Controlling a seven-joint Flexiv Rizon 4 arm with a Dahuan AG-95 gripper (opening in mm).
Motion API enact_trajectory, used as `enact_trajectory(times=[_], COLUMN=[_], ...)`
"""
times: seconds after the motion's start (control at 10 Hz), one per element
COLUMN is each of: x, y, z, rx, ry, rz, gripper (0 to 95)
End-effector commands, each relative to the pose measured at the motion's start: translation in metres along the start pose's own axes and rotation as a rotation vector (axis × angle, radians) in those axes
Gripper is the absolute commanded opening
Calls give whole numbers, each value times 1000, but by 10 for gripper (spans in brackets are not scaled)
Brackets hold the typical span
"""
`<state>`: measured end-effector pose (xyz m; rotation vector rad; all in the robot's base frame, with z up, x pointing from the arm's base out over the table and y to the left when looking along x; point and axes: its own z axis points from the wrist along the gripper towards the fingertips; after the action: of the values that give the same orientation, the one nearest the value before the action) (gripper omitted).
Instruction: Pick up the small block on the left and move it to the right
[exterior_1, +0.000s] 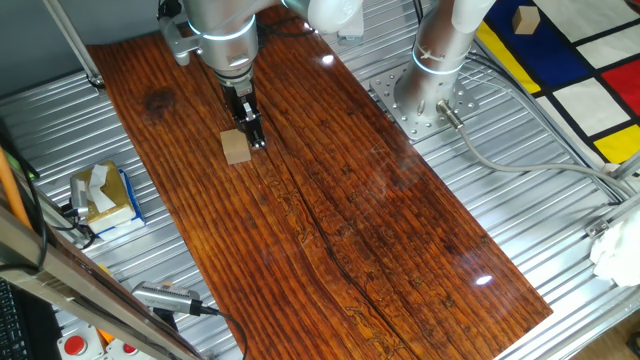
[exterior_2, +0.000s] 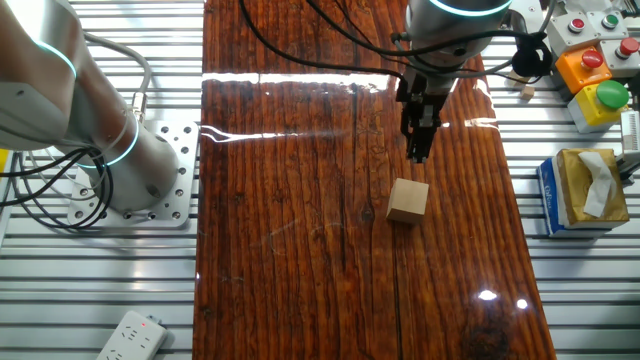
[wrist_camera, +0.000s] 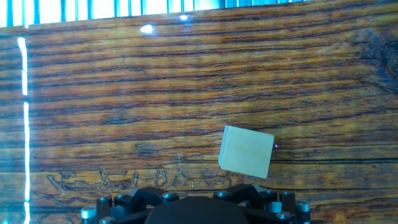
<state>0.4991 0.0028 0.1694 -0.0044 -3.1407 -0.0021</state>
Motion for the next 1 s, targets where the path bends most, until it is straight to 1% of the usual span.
enact_trajectory(times=[0.1,0.3,0.6,1.0], x=[2,4,4,8], y=[7,8,7,7], z=[-2,-5,-5,-10], rx=[-6,-6,-8,-4], ry=[-100,-97,-97,-97], rz=[99,100,99,111], gripper=[0,0,0,0])
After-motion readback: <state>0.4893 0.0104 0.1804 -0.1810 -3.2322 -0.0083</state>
